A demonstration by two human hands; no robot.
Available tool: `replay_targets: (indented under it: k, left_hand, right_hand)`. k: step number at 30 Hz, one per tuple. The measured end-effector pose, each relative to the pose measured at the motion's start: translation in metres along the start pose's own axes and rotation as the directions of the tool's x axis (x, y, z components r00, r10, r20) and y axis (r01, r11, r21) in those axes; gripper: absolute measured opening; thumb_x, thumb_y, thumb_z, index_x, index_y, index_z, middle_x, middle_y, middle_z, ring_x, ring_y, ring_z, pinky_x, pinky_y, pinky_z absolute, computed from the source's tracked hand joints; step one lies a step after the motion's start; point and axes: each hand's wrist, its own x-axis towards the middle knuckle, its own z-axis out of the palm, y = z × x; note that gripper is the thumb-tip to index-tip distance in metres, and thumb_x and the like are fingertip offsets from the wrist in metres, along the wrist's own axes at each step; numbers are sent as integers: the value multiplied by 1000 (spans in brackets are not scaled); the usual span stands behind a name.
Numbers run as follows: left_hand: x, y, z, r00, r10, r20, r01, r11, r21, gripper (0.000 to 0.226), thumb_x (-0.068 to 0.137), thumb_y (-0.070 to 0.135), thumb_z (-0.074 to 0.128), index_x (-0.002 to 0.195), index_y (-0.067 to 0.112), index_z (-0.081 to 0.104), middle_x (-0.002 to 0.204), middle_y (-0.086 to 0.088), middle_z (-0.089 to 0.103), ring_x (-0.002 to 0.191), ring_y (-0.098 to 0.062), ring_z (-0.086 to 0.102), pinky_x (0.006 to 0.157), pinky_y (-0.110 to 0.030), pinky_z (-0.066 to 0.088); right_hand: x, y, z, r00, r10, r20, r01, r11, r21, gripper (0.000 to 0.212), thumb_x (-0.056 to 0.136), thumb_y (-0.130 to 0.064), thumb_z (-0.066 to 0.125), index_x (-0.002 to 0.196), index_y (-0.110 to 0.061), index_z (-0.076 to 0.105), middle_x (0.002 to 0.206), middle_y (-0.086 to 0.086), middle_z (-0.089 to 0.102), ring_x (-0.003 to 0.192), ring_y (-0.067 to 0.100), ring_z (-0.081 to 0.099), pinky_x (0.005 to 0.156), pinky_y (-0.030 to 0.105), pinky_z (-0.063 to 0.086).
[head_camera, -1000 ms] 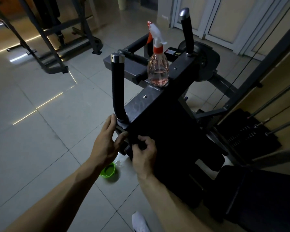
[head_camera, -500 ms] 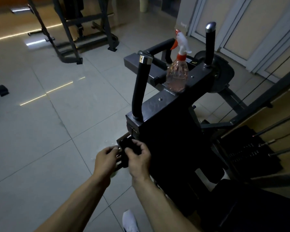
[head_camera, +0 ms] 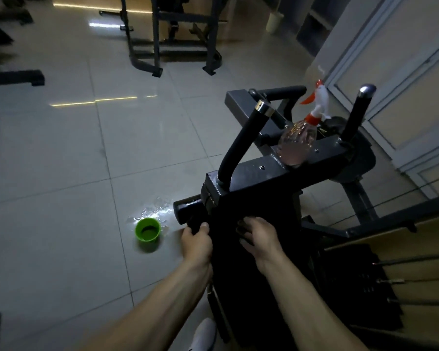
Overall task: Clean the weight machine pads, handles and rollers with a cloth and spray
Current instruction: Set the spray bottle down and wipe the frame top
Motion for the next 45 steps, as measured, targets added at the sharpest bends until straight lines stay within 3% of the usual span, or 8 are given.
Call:
replay_targets:
  k: [6,9,19,27,32,36,40,45]
  left_hand:
    - [15,2,47,989,108,-104,-118,988,-97,32,83,34,61,109,16,69,109,-10,72,99,-30,70,99,-50,56]
    - [24,17,53,966,173,-190,-185,981,-50,8,98,19,60,101,20,67,103,-9,73,92,-27,67,96,-40,55]
    - [2,1,40,850,516,-102,-483,843,237,37,98,16,59,133,25,68,114,10,75,105,-9,68,91,-29,53]
    - [42,42,45,832,544,-105,-476,799,368,28,98,18,59,122,23,71,111,3,75,106,-22,68,91,-33,52]
    - [-12,-5,29,799,602,-4,-579,771,264,34,98,6,59,120,30,69,103,22,71,99,11,65,83,-10,48]
    - [30,29,39,819,569,-79,-526,798,294,30,98,14,58,122,24,73,106,8,75,103,-17,69,90,-32,54]
    - [36,40,43,843,523,-125,-464,826,321,27,97,26,56,118,26,72,104,5,76,101,-21,69,92,-37,55]
    - [-7,-17,23,836,548,22,-528,792,307,32,96,17,63,127,21,71,113,7,76,106,-12,70,94,-34,56]
  right_hand:
    - [27,-30,11,988,128,89,-136,987,88,20,103,-14,54,104,-5,71,92,15,74,86,29,69,73,39,57]
    - [32,-23,10,987,121,111,-122,993,4,20,103,-14,55,103,-4,72,88,14,74,79,26,69,69,37,56]
    - [42,-21,9,989,83,120,-66,988,-139,20,101,-12,54,107,-3,71,91,12,71,76,21,69,71,35,55]
    - [48,-23,7,988,91,122,-68,981,-181,17,103,-15,53,103,-7,67,91,9,71,82,23,73,69,34,55]
    - [49,-22,8,990,90,111,-70,982,-173,20,100,-12,56,108,-1,71,92,15,72,76,24,72,67,34,56]
    - [51,-20,7,992,72,104,-51,980,-190,19,99,-14,58,109,-3,69,91,10,72,75,21,74,63,31,55]
    - [52,-17,9,995,60,82,-45,983,-178,18,100,-15,57,109,-4,68,92,10,71,76,21,74,62,31,54]
    - [43,-23,8,997,49,67,-36,983,-179,15,99,-13,58,104,-5,70,86,11,73,68,22,69,59,30,54]
